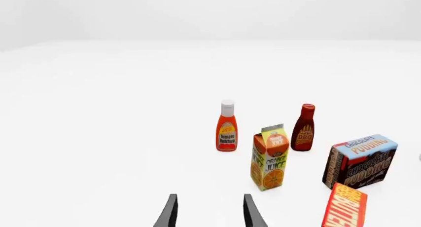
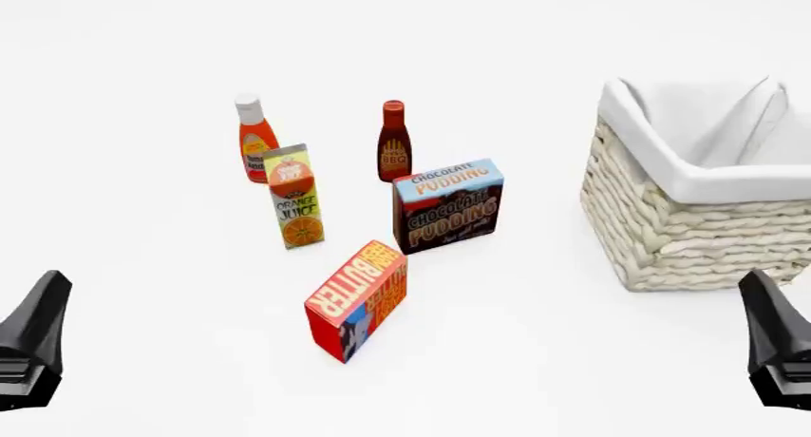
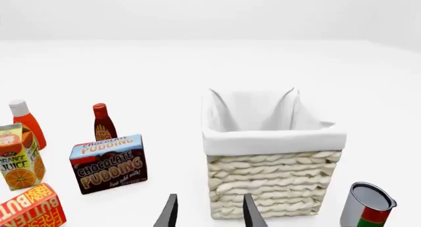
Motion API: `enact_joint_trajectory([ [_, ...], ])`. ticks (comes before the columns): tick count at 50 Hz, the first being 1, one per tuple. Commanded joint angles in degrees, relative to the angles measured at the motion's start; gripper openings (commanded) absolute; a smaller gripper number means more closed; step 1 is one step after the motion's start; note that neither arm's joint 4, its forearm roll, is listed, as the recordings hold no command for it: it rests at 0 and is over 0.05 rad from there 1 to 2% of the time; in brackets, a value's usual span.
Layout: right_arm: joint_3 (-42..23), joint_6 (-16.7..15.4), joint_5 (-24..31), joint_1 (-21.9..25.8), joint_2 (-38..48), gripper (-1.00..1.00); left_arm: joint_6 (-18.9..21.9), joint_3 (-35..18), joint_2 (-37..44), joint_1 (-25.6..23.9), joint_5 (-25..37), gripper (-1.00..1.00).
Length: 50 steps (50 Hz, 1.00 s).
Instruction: Pick the butter and place it in the basket.
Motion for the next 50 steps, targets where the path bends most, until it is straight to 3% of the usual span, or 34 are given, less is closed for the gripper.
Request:
enact_joint_trajectory([
  [1,-0.13,0.44,-0.34,-0.02,1.15,1.00,0.00,0.00,0.00,0.00,0.00,1.00],
  [12,-0.08,1.81,-0.98,1.01,2.22,1.00,0.00,0.00,0.00,0.00,0.00,1.00],
  [17,-0.02,4.76,-0.38,1.45,1.10,1.00,0.00,0.00,0.00,0.00,0.00,1.00],
  [19,-0.05,2.87,-1.19,1.72,2.56,1.00,0.00,0.00,0.00,0.00,0.00,1.00],
  [24,-0.40,7.26,-1.59,2.67,5.26,1.00,0.00,0.00,0.00,0.00,0.00,1.00],
  [25,-0.66,7.44,-0.62,2.39,4.34,1.00,0.00,0.00,0.00,0.00,0.00,1.00],
  [26,-2.43,8.27,4.18,0.96,0.72,1.00,0.00,0.00,0.00,0.00,0.00,1.00],
  [27,-6.00,11.99,5.61,5.69,1.03,1.00,0.00,0.00,0.00,0.00,0.00,1.00],
  [28,-7.66,5.77,9.46,-0.30,0.81,1.00,0.00,0.00,0.00,0.00,0.00,1.00],
  [29,-8.14,9.59,9.72,4.08,-0.06,1.00,0.00,0.00,0.00,0.00,0.00,1.00],
  [30,-9.74,8.04,11.04,3.31,0.31,1.00,0.00,0.00,0.00,0.00,0.00,1.00],
  [36,-15.51,7.51,13.99,5.89,1.51,1.00,0.00,0.00,0.00,0.00,0.00,1.00],
  [43,-19.52,7.82,15.51,8.32,3.93,1.00,0.00,0.00,0.00,0.00,0.00,1.00],
  [46,-20.58,9.74,16.02,9.35,4.22,1.00,0.00,0.00,0.00,0.00,0.00,1.00],
  [50,-21.89,8.26,15.70,9.59,7.70,1.00,0.00,0.00,0.00,0.00,0.00,1.00],
])
